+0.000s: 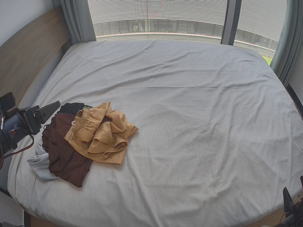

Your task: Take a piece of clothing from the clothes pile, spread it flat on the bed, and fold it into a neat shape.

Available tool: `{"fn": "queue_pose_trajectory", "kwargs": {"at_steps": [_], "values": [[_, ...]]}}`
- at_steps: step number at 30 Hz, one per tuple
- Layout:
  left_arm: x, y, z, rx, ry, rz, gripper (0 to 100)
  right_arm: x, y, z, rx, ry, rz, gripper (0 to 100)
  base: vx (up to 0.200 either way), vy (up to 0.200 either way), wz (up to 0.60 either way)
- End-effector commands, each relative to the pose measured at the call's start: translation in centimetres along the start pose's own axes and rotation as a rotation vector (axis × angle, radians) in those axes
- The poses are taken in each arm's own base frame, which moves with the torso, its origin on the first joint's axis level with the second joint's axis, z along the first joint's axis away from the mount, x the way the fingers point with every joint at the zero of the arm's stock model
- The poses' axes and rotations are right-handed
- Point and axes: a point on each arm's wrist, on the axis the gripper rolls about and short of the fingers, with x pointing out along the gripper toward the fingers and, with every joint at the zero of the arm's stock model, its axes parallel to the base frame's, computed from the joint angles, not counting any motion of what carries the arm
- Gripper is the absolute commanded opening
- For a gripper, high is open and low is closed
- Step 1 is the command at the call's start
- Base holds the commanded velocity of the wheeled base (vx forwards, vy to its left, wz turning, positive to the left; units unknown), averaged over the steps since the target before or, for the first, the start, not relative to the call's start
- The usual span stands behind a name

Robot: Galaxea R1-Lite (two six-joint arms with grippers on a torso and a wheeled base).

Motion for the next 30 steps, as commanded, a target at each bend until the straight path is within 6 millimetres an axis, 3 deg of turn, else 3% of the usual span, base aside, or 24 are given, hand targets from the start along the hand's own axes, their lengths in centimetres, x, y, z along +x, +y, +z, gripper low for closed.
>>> {"fn": "queue_pose_trajectory", "kwargs": {"at_steps": [1,12,22,30], "values": [[2.9,0.7,-1.2,-0.046,0.071,0.002,100,0.0,0.0,-0.4,0.0,-0.001,0.0,100,0.0,0.0,0.0],[5.9,1.9,-2.6,-0.061,0.107,0.02,100,0.0,0.0,-0.4,0.0,-0.001,0.0,100,0.0,0.0,0.0],[8.9,3.3,-2.3,-0.067,0.131,0.019,100,0.0,0.0,-0.4,0.0,-0.001,0.0,100,0.0,0.0,0.0],[11.9,6.2,-3.6,-0.029,0.205,0.008,100,0.0,0.0,-0.4,0.0,-0.001,0.0,100,0.0,0.0,0.0]]}}
